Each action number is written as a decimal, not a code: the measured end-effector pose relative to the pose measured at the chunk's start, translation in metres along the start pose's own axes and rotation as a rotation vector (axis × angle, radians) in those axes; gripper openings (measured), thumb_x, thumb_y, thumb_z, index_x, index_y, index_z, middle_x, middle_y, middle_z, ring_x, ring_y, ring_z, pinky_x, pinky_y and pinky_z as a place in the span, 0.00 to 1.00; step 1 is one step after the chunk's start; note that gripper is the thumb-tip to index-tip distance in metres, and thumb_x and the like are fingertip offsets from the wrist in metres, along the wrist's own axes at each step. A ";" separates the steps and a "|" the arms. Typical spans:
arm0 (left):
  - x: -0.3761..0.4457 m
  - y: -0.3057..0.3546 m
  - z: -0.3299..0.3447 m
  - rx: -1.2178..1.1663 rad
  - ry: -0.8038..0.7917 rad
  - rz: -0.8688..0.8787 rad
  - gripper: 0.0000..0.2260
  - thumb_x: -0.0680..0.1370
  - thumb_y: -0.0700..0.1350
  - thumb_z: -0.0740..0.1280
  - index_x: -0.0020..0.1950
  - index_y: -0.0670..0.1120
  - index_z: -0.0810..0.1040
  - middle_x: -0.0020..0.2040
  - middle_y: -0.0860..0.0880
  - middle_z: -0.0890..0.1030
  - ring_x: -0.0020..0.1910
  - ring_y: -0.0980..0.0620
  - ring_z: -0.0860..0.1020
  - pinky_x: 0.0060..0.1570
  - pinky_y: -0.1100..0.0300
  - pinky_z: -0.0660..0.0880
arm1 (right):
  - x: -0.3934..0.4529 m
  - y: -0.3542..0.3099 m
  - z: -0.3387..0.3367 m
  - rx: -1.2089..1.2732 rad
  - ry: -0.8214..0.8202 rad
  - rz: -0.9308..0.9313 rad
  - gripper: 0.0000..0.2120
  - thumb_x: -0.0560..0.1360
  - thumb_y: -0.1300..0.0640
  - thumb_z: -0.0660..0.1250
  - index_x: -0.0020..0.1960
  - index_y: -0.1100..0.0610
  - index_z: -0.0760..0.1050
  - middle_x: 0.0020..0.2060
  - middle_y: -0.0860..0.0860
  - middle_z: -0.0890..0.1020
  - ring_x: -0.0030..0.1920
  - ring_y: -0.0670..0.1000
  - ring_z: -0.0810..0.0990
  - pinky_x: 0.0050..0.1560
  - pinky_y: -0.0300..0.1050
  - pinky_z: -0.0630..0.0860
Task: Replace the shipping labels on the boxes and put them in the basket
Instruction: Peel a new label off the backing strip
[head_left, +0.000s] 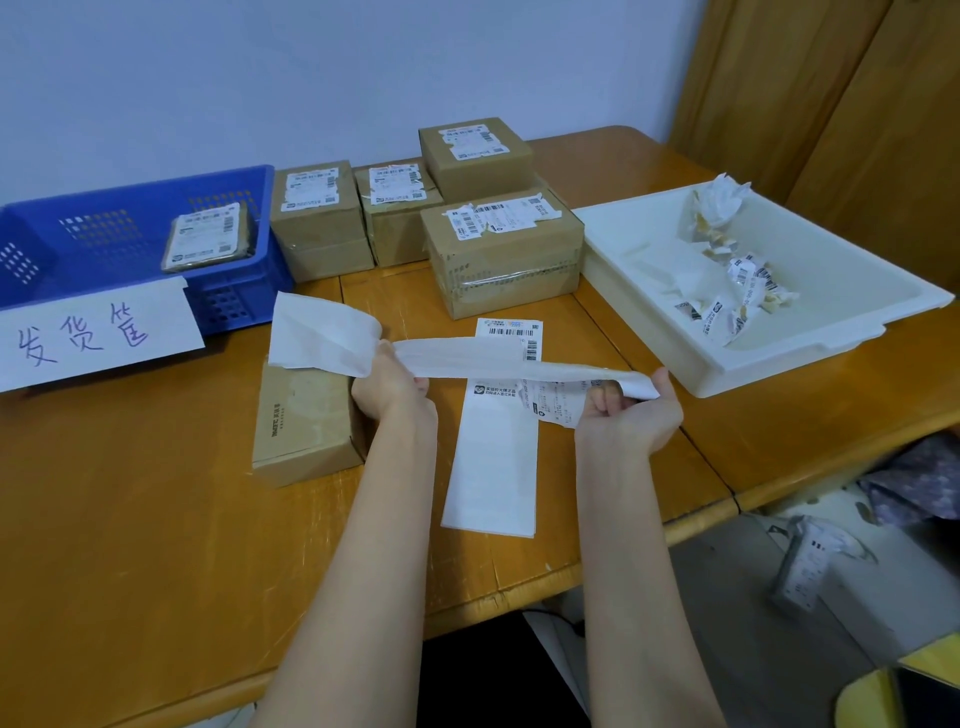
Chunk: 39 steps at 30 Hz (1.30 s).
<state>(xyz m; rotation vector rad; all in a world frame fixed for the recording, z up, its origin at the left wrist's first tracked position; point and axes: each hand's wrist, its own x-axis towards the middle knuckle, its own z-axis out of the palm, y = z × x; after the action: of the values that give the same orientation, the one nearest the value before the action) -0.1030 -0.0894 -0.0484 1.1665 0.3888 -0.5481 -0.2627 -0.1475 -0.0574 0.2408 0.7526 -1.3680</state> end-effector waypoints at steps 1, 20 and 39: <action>-0.002 0.000 0.000 -0.006 -0.004 -0.002 0.03 0.80 0.42 0.68 0.49 0.45 0.74 0.42 0.49 0.76 0.34 0.56 0.72 0.23 0.69 0.65 | -0.004 0.000 0.001 -0.003 -0.001 -0.008 0.11 0.78 0.55 0.65 0.39 0.58 0.69 0.30 0.50 0.70 0.24 0.46 0.68 0.30 0.37 0.67; -0.008 0.009 0.001 0.225 -0.243 0.022 0.14 0.72 0.48 0.77 0.49 0.52 0.71 0.51 0.49 0.81 0.50 0.50 0.81 0.50 0.53 0.81 | -0.003 -0.008 -0.006 -0.118 -0.377 -0.017 0.24 0.81 0.55 0.58 0.27 0.53 0.57 0.20 0.47 0.57 0.20 0.46 0.53 0.24 0.38 0.55; -0.037 0.003 0.012 0.688 -0.046 1.231 0.14 0.68 0.38 0.72 0.50 0.45 0.72 0.49 0.49 0.70 0.48 0.52 0.69 0.45 0.63 0.65 | -0.042 0.001 0.038 -0.710 -0.465 -0.008 0.09 0.80 0.55 0.65 0.44 0.59 0.74 0.28 0.53 0.80 0.25 0.49 0.80 0.36 0.42 0.76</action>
<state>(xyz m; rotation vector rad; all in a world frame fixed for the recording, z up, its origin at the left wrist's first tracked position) -0.1312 -0.0926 -0.0214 1.7705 -0.6226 0.4238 -0.2492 -0.1356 -0.0033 -0.6197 0.7897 -1.0283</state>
